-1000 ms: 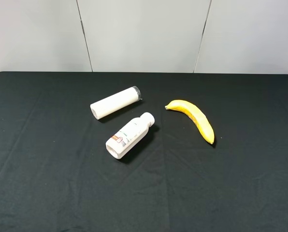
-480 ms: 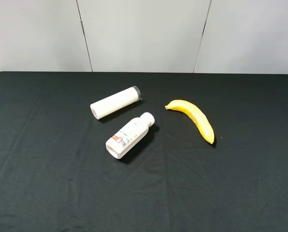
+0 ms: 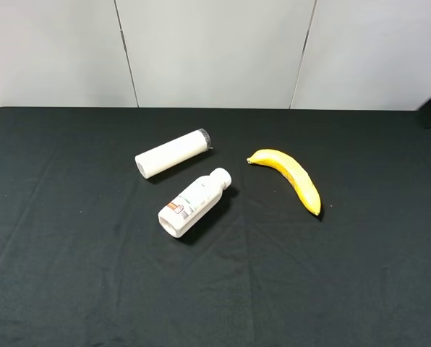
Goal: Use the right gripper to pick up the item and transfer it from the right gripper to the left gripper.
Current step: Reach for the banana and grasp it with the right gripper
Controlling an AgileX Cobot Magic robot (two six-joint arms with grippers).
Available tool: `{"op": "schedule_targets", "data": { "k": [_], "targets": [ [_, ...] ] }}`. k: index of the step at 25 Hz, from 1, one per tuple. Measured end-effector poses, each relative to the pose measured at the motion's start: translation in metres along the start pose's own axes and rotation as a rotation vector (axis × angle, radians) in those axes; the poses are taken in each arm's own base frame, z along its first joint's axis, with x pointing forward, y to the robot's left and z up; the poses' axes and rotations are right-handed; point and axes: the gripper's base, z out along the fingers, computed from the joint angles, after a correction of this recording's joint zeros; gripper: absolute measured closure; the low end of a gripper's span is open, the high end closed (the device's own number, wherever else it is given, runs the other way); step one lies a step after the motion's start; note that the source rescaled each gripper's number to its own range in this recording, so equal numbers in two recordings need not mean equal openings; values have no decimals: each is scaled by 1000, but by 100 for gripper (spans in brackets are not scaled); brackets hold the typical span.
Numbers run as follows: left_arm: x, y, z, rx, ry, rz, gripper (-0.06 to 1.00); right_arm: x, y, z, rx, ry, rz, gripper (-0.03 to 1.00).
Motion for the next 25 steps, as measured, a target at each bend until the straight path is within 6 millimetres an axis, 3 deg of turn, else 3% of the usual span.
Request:
{"op": "schedule_targets", "data": {
  "k": [4,12,20,25],
  "targets": [
    [0,0,0,1,-1,0,-2,-15,2,42,-11,137,-14,-3],
    [0,0,0,1,-1,0,-2,-23,4,117,-51,318,-50,-3],
    [0,0,0,1,-1,0,-2,-21,15,165,-109,400,-17,-3],
    [0,0,0,1,-1,0,-2,-16,43,187,-100,436,-135,-3]
  ]
}}
